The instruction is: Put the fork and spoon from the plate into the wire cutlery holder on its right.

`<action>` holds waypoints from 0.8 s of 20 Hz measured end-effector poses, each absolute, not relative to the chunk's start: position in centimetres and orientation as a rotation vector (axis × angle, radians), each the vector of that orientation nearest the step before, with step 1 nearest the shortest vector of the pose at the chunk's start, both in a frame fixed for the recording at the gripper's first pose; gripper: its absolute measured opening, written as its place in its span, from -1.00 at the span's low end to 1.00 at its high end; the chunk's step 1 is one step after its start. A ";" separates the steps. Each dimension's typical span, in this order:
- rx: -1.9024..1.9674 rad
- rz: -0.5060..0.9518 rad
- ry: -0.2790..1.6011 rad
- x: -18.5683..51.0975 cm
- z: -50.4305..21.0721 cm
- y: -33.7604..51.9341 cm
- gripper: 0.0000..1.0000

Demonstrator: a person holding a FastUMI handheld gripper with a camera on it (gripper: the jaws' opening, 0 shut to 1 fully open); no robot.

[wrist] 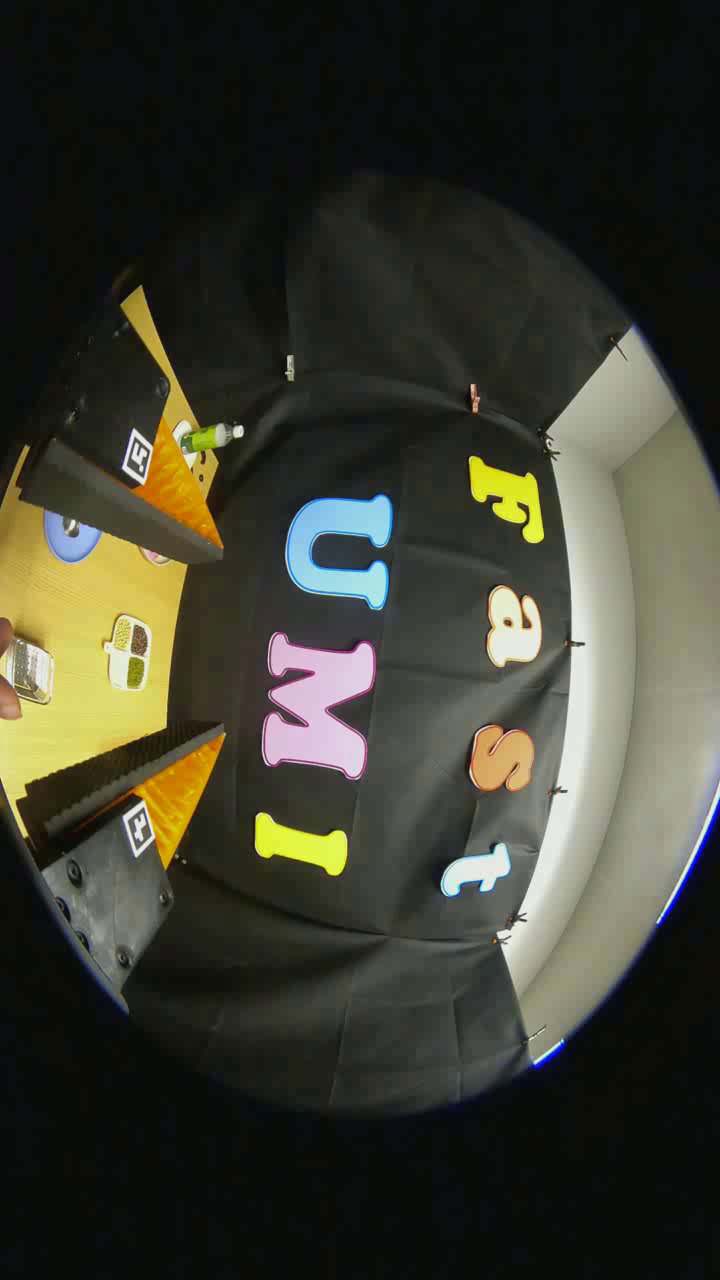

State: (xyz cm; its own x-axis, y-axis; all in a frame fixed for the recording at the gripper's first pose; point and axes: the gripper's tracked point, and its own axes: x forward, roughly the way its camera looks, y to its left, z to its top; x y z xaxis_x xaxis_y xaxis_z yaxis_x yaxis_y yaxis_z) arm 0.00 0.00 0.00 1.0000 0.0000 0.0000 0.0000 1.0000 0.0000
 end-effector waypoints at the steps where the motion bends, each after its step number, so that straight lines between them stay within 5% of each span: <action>1: 0.000 -0.001 0.000 0.0 0.1 0.0 0.96; 16: 0.012 -0.022 0.022 -0.3 -0.7 -0.5 0.96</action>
